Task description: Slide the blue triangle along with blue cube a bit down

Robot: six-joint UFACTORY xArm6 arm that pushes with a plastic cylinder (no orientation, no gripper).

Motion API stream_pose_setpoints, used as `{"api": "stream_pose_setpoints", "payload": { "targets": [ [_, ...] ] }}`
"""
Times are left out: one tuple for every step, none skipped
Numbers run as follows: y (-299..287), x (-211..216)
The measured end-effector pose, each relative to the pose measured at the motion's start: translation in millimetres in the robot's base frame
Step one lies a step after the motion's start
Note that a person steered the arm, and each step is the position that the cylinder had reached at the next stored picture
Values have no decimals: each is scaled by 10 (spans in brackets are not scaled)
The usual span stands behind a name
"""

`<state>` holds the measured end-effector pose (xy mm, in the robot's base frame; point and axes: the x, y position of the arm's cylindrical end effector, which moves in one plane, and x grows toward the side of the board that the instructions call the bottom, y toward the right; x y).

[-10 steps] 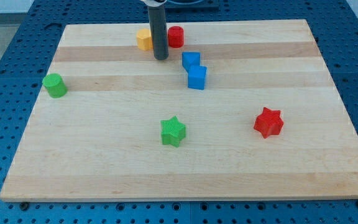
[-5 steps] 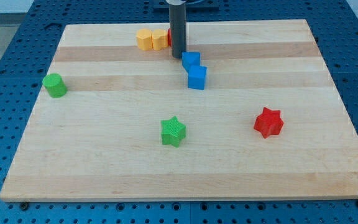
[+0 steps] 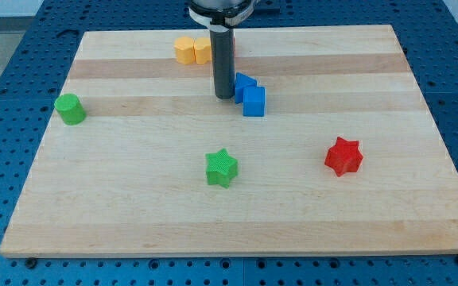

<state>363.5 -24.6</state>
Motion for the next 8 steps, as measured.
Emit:
{"api": "stream_pose_setpoints", "payload": {
  "targets": [
    [0,-161],
    [0,-534],
    [128,-556],
    [160,-422],
    [160,-389],
    [199,-368],
    [211,-276],
    [616,-268]
  ]
}}
